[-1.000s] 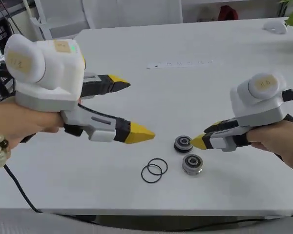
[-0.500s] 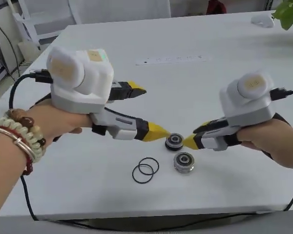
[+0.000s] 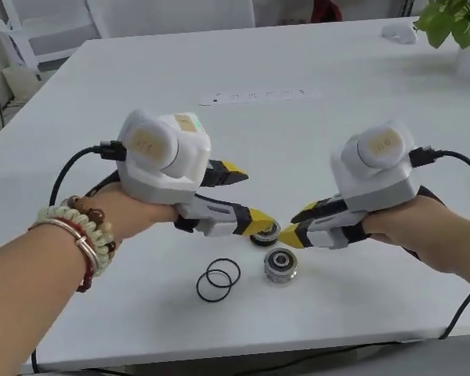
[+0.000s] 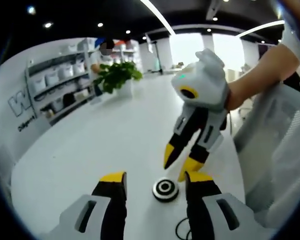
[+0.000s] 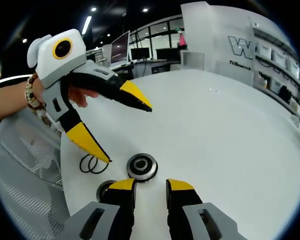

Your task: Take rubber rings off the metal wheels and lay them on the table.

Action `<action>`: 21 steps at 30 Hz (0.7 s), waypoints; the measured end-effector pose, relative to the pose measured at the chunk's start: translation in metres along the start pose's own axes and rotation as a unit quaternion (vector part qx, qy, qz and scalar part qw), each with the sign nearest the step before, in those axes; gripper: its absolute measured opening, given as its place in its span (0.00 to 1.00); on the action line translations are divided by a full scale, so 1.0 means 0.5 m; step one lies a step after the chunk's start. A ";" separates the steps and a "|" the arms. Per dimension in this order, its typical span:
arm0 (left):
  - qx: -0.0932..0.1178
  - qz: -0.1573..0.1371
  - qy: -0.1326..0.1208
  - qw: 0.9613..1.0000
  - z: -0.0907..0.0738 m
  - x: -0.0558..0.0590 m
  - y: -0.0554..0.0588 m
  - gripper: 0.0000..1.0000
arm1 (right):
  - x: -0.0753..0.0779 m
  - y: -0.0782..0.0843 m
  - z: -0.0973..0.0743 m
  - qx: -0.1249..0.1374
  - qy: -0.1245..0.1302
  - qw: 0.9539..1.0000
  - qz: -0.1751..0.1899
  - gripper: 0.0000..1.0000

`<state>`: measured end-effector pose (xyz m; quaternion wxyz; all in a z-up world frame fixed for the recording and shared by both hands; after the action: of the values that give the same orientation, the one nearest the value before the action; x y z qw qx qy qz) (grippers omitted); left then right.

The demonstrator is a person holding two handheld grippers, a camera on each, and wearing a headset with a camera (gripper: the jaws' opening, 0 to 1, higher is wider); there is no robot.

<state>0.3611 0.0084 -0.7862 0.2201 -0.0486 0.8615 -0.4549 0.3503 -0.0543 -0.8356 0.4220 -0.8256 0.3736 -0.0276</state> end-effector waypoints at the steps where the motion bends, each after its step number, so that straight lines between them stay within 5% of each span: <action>1: -0.001 -0.004 -0.003 1.000 0.003 0.001 0.004 0.46 | 0.000 0.001 0.001 -0.001 0.000 1.000 -0.001 0.21; 6: -0.001 -0.029 -0.015 0.999 0.019 0.001 0.025 0.36 | -0.001 0.009 0.008 -0.008 -0.005 1.000 -0.006 0.21; 16: -0.026 0.003 0.020 0.999 0.047 0.039 0.048 0.26 | -0.004 0.003 0.018 -0.003 -0.010 1.000 -0.009 0.21; 21: -0.029 -0.003 0.019 0.999 0.051 0.034 0.058 0.24 | -0.009 0.005 0.020 -0.003 -0.016 1.000 -0.012 0.24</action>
<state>0.3602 0.0010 -0.8276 0.2010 -0.0487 0.8784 -0.4308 0.3492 -0.0454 -0.8425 0.4248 -0.8317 0.3570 -0.0182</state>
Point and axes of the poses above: the centre of the closed fingertips' face, and the gripper's own axes: z roughly forward along the fingers, x roughly to its right, y roughly out of its underside, the point moved 3 cm from there along -z, roughly backward along the fingers, and after that the axes turned 13 degrees about z, right-handed, at the moved point
